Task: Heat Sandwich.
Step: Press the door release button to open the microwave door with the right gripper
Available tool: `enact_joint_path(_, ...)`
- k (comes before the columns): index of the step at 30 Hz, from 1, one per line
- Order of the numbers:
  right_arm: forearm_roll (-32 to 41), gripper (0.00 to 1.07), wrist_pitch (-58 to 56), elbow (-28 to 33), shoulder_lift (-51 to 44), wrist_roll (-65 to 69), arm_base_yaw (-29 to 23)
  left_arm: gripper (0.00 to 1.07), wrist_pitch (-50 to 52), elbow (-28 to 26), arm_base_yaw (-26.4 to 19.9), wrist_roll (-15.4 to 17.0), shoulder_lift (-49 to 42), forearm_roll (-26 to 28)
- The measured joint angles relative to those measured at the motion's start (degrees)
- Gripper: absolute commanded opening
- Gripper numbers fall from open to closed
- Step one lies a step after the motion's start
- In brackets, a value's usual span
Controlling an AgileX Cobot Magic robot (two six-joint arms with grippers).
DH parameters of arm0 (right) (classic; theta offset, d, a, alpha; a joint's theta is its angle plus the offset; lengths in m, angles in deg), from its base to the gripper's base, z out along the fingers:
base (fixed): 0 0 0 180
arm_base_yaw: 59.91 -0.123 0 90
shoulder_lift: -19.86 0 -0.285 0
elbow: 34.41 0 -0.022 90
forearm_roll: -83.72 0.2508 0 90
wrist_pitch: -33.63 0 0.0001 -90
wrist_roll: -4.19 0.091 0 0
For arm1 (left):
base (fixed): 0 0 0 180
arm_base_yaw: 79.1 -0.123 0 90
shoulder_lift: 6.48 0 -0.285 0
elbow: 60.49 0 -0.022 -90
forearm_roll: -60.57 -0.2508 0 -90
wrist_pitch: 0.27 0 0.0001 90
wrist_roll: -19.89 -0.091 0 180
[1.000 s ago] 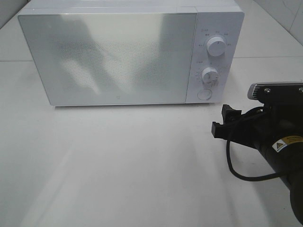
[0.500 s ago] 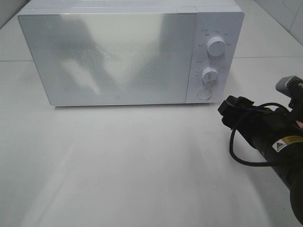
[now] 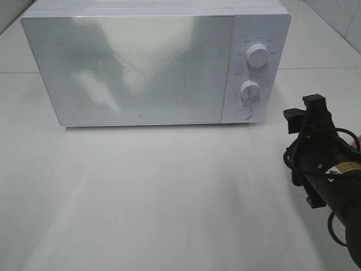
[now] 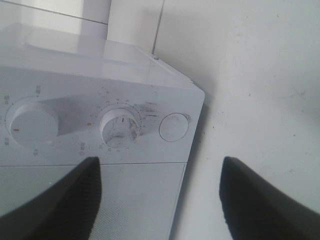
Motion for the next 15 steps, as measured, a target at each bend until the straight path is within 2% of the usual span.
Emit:
enact_joint_path(2,0.0,0.52,0.0,0.0,0.0,5.7,0.0,1.01,0.0,0.0,0.0,0.0,0.0,0.0)
enact_joint_path(3,0.0,0.52,0.0,0.0,0.0,5.7,0.0,1.01,0.0,0.0,0.0,0.0,0.0,0.0)
enact_joint_path(6,0.0,0.31,0.0,0.0,0.0,8.9,0.0,1.01,0.0,0.0,0.0,0.0,0.0,0.0)
enact_joint_path(7,0.0,0.18,-0.1,0.0,0.0,9.7,0.0,1.01,0.0,0.0,0.0,0.0,0.0,0.0)
enact_joint_path(8,0.0,0.18,-0.1,0.0,0.0,9.7,0.0,1.01,0.0,0.0,0.0,0.0,0.0,0.0)
enact_joint_path(11,-0.8,0.0,-1.6,-0.1,0.0,10.5,0.0,1.01,0.0,0.0,0.0,0.0,0.0,0.0)
enact_joint_path(15,-1.8,0.0,-2.1,-0.1,0.0,10.5,0.0,1.01,0.0,0.0,0.0,0.0,0.0,0.0)
